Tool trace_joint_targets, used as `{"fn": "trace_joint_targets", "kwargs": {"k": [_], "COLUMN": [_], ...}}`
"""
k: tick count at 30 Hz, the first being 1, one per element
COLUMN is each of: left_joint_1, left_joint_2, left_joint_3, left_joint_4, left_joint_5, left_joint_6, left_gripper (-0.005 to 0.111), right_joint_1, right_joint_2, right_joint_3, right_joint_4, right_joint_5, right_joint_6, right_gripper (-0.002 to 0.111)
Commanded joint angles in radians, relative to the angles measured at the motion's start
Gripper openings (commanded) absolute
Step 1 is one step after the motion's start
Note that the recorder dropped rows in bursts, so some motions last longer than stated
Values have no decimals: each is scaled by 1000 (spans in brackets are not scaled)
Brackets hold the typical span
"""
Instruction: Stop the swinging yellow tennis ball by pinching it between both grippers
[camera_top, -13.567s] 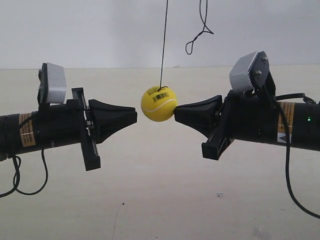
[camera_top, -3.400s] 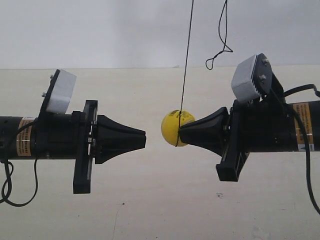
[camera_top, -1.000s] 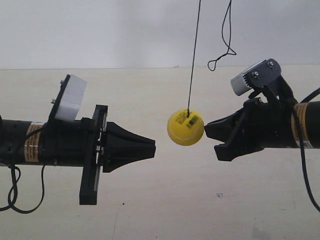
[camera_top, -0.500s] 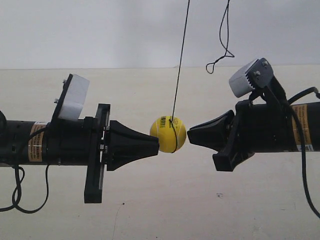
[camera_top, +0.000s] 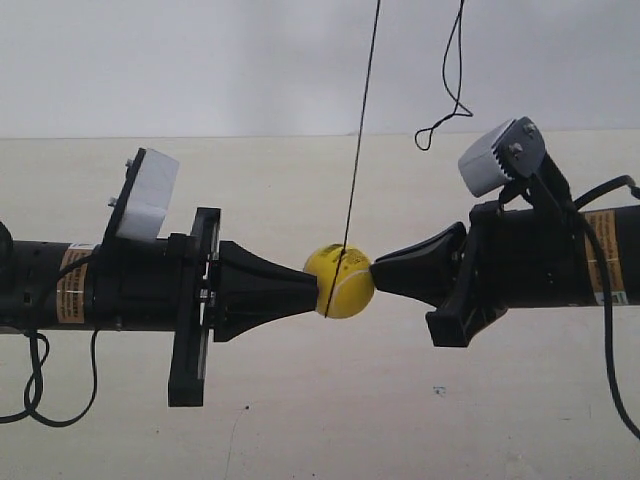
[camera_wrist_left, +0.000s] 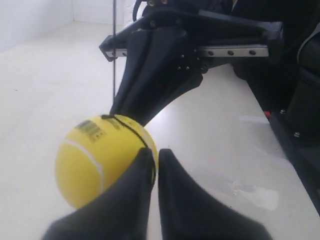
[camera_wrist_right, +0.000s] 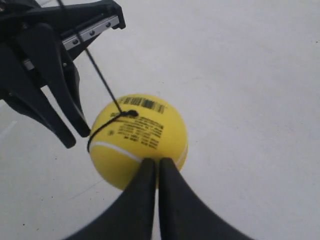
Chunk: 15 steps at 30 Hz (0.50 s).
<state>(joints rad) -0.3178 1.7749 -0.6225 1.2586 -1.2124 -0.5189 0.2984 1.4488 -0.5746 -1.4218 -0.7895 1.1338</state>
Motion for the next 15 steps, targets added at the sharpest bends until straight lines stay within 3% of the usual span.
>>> {"fn": "trace_joint_targets", "kwargs": {"k": [1, 15], "left_joint_1": [-6, -6], "left_joint_2": [-2, -2], "left_joint_3": [5, 5], "left_joint_4": [9, 13], "left_joint_5": [-9, -9], "left_joint_6": [4, 4], "left_gripper": [5, 5], "right_joint_1": [1, 1], "right_joint_2": [-7, -7], "right_joint_3": [5, 5], "right_joint_4": [-2, -2], "right_joint_5": [-16, -14], "right_joint_6": [-7, -9], "right_gripper": [0, 0]}}
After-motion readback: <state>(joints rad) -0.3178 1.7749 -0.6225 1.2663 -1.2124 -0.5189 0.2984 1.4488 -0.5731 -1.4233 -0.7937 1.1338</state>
